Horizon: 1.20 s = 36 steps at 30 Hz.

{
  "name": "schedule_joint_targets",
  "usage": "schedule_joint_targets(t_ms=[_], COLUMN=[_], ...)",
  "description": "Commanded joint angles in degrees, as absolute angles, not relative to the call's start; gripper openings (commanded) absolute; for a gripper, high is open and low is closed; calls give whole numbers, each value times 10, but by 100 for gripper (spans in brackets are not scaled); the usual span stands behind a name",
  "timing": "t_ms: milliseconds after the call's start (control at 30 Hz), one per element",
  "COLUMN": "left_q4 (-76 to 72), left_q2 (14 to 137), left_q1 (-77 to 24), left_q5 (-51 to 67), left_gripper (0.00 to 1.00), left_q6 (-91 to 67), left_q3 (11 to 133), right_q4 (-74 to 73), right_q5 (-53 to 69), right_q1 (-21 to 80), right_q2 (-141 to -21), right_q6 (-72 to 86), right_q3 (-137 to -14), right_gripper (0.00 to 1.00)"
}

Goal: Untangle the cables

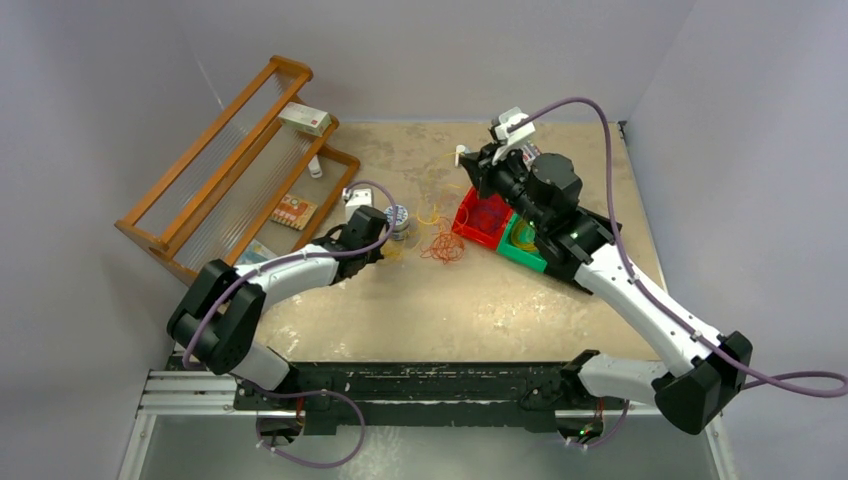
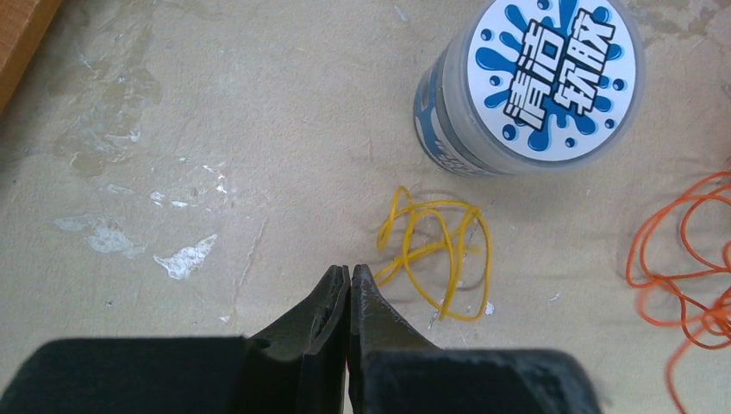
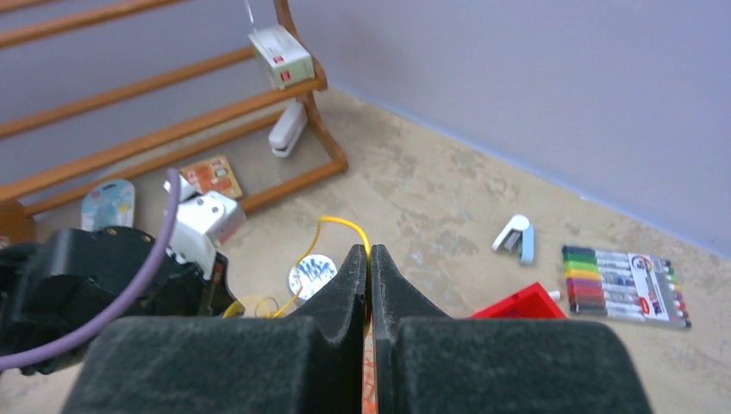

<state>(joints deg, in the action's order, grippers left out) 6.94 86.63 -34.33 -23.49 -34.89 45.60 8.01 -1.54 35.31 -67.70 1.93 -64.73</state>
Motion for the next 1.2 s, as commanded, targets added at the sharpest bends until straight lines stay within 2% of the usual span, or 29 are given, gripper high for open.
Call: schedule_joint_targets(t_ms=[0,267,467,600,733,900,1167], left_q4=[55,54,46,55,75,103,82], left_q2=[868,845,781,743,728,746,792], left_q1=[-338,-333,-330,-327,-322,-313,-309], left_q5=[-254,-268,-281,-308,-344,-382,-386], left_gripper=[0,0,0,0,0,0,0], left_q6=[-354,-356,-363,-365,-373,-393,-407], left_q3=[461,448,438,439,437,435,410], right_q4=[100,72,82,71,55,68,112], right_q5=[5,35,36,-46,-224,-365,-430], right_q1=[353,353,353,353,353,352,349], right_q2=[-655,-660,-657,-649,-636,-606,-549], right_q6=[33,19,18,35,30,-9,-72], right_q3=[-699,-765,-767,-764,-759,-753,-759], right_gripper=[0,0,0,0,0,0,0])
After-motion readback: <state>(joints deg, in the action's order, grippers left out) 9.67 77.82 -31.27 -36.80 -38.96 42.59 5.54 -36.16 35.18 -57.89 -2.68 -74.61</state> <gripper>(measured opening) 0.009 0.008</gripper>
